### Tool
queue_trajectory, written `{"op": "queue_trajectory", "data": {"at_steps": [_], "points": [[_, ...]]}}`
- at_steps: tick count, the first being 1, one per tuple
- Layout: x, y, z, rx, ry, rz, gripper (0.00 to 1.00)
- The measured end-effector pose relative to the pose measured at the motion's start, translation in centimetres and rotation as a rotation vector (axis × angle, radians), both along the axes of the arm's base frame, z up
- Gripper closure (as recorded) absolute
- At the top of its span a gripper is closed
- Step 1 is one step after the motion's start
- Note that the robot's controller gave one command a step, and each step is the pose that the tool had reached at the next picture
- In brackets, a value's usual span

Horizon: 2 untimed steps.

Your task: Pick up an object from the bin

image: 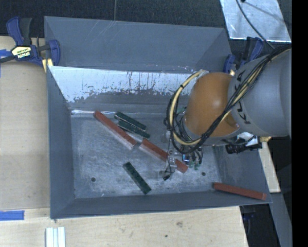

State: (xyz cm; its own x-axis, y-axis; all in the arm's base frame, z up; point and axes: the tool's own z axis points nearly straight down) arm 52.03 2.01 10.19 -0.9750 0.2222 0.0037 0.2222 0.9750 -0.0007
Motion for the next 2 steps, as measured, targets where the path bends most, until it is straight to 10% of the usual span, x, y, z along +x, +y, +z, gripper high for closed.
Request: {"op": "queue_trajectory", "data": {"at_steps": [2], "points": [[-1.19, -0.65, -3.35, -0.001, -0.004, -0.032, 0.0]]}}
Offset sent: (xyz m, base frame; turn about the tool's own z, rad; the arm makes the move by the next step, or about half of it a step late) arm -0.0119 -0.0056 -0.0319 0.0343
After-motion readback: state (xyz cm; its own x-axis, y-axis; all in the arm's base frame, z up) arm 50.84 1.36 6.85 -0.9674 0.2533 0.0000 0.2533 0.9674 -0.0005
